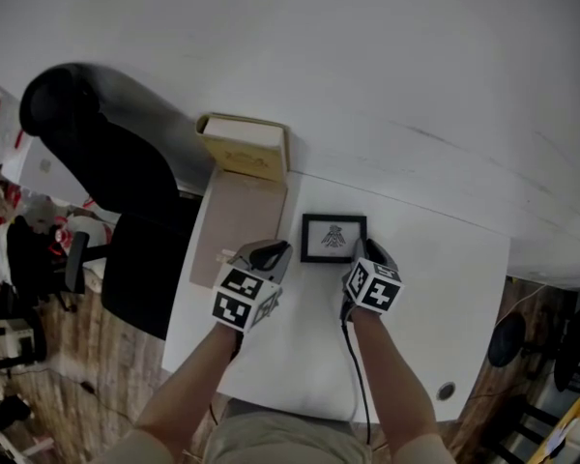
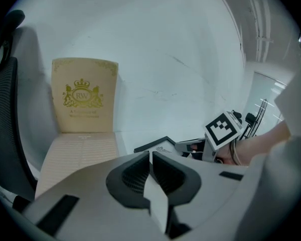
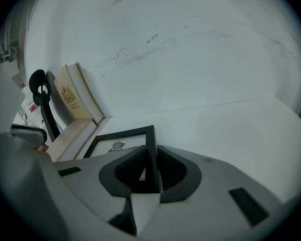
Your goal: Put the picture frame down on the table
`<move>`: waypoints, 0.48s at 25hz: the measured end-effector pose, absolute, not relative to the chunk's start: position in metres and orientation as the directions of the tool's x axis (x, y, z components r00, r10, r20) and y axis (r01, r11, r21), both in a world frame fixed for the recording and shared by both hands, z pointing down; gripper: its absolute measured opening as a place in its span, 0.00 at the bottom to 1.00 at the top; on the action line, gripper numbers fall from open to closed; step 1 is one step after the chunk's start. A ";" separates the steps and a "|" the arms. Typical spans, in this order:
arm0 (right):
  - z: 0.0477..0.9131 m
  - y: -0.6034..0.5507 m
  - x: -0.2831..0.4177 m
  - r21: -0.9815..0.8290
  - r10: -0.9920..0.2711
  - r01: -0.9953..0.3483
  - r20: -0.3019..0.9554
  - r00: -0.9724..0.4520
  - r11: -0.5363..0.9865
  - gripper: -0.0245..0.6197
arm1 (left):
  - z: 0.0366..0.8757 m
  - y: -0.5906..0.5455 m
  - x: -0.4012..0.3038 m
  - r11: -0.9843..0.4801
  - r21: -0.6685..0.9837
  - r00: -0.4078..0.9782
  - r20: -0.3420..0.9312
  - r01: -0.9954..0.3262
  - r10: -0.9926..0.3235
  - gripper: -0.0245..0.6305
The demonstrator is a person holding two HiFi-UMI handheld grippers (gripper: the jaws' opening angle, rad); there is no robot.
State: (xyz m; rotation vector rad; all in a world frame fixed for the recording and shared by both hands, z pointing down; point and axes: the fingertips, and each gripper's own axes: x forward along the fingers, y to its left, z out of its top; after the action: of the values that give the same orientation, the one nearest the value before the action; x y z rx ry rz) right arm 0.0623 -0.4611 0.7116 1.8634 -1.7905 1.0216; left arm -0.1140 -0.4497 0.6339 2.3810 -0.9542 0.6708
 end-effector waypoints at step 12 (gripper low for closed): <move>0.673 -0.456 0.059 -0.110 -0.734 -0.994 0.675 -0.076 0.002 0.19 | 0.614 -0.438 -0.120 -0.622 0.246 0.624 0.590 -0.743 -0.512 0.09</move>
State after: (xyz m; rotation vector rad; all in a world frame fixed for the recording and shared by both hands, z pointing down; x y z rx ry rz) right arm 0.0590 -0.4559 0.6727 1.7761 -1.8578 0.8117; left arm -0.1197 -0.4376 0.6135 2.3749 -0.9887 0.6543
